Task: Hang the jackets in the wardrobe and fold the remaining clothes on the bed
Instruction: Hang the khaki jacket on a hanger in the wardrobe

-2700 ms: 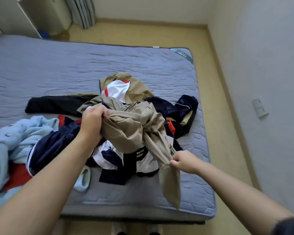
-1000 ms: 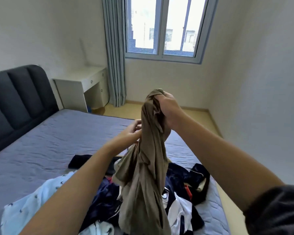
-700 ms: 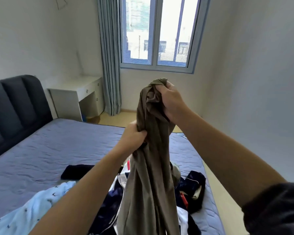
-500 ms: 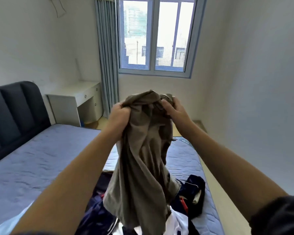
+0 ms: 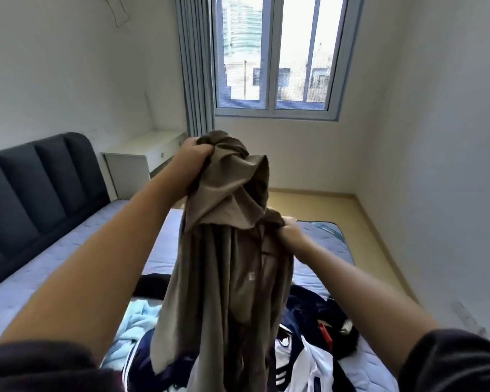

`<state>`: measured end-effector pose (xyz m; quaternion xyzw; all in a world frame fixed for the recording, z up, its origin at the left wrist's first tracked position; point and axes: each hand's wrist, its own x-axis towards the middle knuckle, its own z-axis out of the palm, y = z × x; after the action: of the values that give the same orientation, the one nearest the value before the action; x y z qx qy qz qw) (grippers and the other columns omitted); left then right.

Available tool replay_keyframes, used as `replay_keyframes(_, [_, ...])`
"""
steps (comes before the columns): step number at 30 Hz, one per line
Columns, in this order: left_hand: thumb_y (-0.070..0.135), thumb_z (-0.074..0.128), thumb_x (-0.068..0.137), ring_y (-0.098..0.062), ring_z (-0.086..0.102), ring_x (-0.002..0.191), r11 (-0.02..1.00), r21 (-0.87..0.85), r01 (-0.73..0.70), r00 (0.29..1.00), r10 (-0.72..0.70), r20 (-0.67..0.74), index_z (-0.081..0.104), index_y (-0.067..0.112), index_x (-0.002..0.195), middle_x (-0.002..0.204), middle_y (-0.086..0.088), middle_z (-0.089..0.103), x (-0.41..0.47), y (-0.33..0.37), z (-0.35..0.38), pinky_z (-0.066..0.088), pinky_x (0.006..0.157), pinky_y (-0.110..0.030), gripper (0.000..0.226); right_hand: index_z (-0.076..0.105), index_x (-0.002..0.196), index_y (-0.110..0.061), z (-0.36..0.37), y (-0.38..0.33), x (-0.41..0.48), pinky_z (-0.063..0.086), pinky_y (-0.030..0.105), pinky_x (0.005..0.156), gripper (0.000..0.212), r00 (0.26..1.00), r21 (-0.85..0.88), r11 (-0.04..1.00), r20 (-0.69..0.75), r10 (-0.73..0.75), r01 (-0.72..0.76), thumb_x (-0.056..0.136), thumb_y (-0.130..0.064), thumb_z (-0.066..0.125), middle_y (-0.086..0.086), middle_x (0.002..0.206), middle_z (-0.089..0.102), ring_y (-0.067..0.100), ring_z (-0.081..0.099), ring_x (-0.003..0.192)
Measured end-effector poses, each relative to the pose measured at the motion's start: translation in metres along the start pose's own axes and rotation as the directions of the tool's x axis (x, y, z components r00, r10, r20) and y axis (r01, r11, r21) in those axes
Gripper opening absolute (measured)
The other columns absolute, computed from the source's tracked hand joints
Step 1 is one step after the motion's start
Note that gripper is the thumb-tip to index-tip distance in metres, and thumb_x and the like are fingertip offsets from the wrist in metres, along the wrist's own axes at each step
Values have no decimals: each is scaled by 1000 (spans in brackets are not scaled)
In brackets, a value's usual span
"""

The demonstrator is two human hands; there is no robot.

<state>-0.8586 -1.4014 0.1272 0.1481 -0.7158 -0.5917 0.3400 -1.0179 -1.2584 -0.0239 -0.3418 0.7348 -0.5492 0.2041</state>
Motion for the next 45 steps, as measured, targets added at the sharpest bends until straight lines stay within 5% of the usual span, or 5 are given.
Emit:
replay_keyframes(10, [23,69,83,-24,59,85,637,771,-6,921,-297,252,57,14,85,88,-7,64,-31,-109,-47,40,68,-29,16,64,99,17,-56,-116,13,39,26,65,23,970,-234,962,-166,-178,137,89,2,48,30,101,66,17,49,77])
replay_keyframes(15, [50,77,65,-3,62,97,902,424,80,868,-273,416,49,31,123,109,10,63,-32,-89,12,50,78,-19,68,61,63,-10,-25,-151,3,36,23,53,29,964,-370,900,-33,-262,232,84,4,47,0,59,52,17,47,70])
replay_keyframes(32, [1,36,96,-14,58,69,994,-41,98,983,-103,-152,62,18,81,76,-5,62,10,-37,46,52,60,-19,34,71,90,-20,-72,-72,-28,48,14,64,25,979,-680,709,189,-77,187,80,-42,72,-12,76,66,2,60,72])
replay_keyframes(39, [-3,36,90,-3,60,51,994,49,101,969,-87,-233,61,20,72,57,4,62,12,-46,12,44,42,-11,38,62,88,-5,-122,-17,-27,52,32,71,15,953,-825,496,-152,263,-269,85,-14,50,12,99,66,27,63,87])
replay_keyframes(45, [3,40,88,-25,55,90,944,262,199,941,-110,-320,58,14,91,89,-8,61,10,-82,-21,46,77,-33,21,61,83,-14,-152,-22,-28,42,26,64,18,869,-410,826,-461,178,-387,87,-6,45,14,88,62,27,57,81])
